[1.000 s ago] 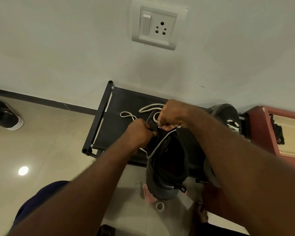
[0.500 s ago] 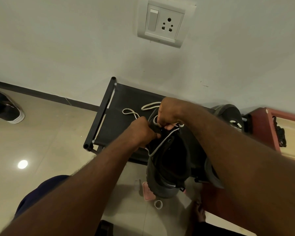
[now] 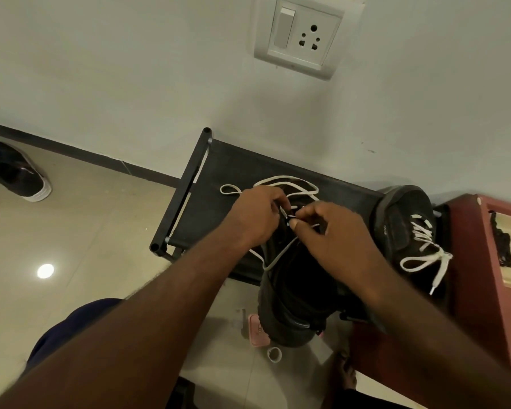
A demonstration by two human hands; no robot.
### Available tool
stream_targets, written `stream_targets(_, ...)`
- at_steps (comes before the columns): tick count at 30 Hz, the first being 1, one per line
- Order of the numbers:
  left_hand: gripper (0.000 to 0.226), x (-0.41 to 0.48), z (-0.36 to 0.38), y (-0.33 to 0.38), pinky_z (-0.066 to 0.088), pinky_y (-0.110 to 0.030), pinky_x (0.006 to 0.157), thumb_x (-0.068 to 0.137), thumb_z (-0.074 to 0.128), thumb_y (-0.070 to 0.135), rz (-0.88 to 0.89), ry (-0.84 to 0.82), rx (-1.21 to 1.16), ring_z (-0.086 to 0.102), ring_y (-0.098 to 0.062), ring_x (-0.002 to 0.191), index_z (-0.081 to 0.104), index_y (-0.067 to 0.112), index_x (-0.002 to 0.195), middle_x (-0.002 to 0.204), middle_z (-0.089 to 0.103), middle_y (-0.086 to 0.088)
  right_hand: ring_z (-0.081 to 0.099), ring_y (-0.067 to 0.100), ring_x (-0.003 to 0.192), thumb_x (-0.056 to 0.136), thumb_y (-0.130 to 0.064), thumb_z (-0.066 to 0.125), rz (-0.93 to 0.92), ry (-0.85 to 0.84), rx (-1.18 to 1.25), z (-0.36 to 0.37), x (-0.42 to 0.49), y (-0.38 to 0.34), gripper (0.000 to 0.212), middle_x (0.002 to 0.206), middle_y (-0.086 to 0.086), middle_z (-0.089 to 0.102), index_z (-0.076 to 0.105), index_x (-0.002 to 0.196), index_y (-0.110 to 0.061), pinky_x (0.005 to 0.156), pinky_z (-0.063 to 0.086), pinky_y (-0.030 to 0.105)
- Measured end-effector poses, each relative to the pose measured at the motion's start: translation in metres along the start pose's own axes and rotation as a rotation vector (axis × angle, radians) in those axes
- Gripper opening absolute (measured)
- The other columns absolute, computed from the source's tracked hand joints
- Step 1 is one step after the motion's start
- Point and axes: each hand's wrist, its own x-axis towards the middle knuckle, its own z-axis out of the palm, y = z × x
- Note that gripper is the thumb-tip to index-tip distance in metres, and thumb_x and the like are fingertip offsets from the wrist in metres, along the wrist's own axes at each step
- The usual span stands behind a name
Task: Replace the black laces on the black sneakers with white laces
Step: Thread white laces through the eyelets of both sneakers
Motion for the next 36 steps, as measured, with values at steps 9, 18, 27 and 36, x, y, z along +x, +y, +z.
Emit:
stream_targets(9,0.035,0.005,0.003,0.006,0.048,-0.037,0.099,0.098,0.054,0.007,0.123,-0.250,0.341,0.057,-0.020,0.111,0.063,0.024,0.128,0.123,0.057,-0.005,0.028,-0.001,0.132,0.093,-0.018,0.057,0.024,0.054,0.167,0.031,-0.031,0.040,0.044,0.149,-0.011,0.033,0.059,0.133,-0.034,0.106,0.035,0.027)
stream_targets(18,0.033,0.017,0.008,0.000,0.049,-0.026,0.087,0.097,0.055,0.010,0.173,-0.292,0.378,0.054,-0.010,0.101,0.066,0.029,0.123,0.114,0.051,0.003,0.043,-0.003,0.121,0.086,-0.021,0.058,-0.035,0.041,0.272,0.023,-0.006,0.056,0.006,0.132,-0.011,0.049,0.063,0.083,-0.022,0.089,0.037,0.015)
stream_targets(27,0.017,0.016,0.024,-0.011,0.048,-0.032,0.085,0.096,0.058,0.015,0.206,-0.093,0.348,0.054,-0.015,0.098,0.072,0.022,0.101,0.108,0.056,-0.001,0.059,0.011,0.070,0.096,-0.009,0.054,0.395,0.669,1.283,-0.009,0.003,0.067,0.015,0.092,-0.001,0.061,0.057,0.107,-0.018,0.056,0.048,0.024)
stream_targets(36,0.020,0.006,0.030,-0.011,0.049,-0.023,0.076,0.098,0.052,0.007,0.088,0.062,0.083,0.059,-0.009,0.085,0.063,0.019,0.109,0.093,0.059,0.007,0.051,-0.002,0.114,0.096,-0.032,0.060,-0.028,0.026,0.206,0.013,-0.005,0.045,0.033,0.123,-0.014,0.059,0.059,0.129,-0.031,0.098,0.046,0.024)
